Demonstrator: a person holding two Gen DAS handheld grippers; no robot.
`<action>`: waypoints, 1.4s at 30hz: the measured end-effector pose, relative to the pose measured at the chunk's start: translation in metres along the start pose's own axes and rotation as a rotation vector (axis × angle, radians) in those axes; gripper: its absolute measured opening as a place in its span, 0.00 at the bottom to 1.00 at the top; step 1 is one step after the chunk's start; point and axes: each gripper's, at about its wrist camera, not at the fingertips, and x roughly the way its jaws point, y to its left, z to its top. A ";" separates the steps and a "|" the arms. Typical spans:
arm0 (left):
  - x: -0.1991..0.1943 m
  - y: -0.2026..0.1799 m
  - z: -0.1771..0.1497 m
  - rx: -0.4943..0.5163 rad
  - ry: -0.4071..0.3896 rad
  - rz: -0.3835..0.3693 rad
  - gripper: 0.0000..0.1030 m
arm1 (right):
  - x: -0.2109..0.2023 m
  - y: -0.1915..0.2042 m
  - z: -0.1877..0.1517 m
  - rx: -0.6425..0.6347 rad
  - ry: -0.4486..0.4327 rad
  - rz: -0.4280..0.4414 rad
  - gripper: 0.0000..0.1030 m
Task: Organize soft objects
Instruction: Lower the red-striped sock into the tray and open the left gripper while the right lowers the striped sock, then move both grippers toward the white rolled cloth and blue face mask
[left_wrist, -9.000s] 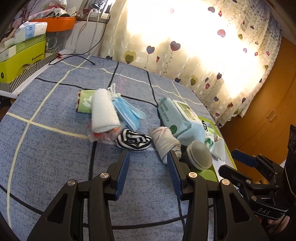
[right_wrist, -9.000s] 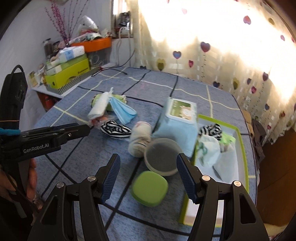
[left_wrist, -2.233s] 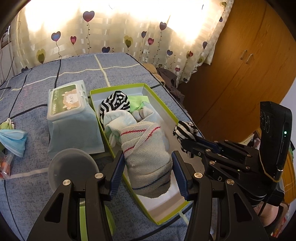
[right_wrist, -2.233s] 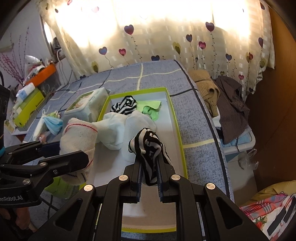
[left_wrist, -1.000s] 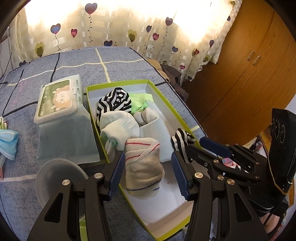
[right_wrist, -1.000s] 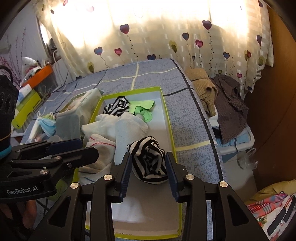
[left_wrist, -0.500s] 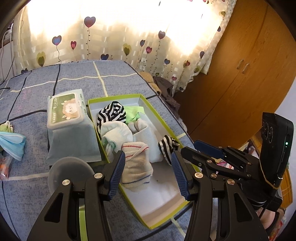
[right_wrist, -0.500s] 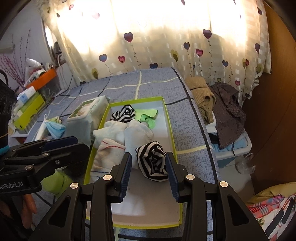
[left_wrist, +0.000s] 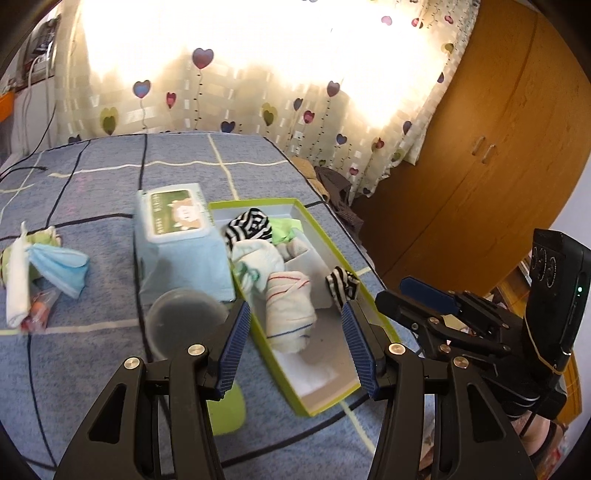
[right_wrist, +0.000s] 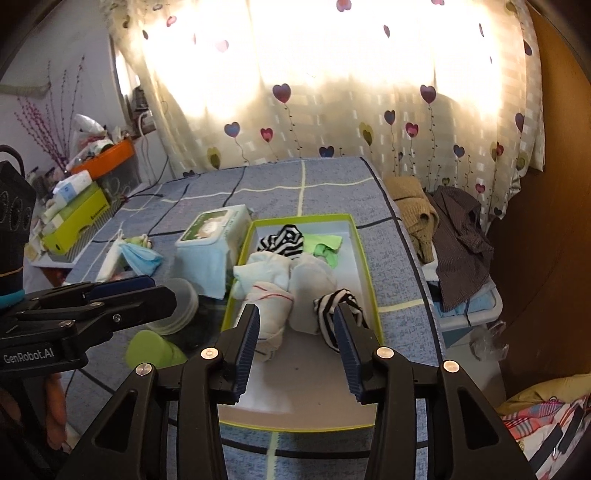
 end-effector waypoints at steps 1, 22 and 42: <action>-0.004 0.003 -0.002 -0.003 -0.006 0.008 0.51 | -0.001 0.003 0.000 -0.005 -0.001 0.003 0.40; -0.048 0.054 -0.012 -0.058 -0.087 0.080 0.51 | 0.002 0.067 0.011 -0.114 0.008 0.053 0.42; -0.069 0.106 -0.017 -0.131 -0.128 0.146 0.51 | 0.023 0.117 0.023 -0.205 0.034 0.108 0.42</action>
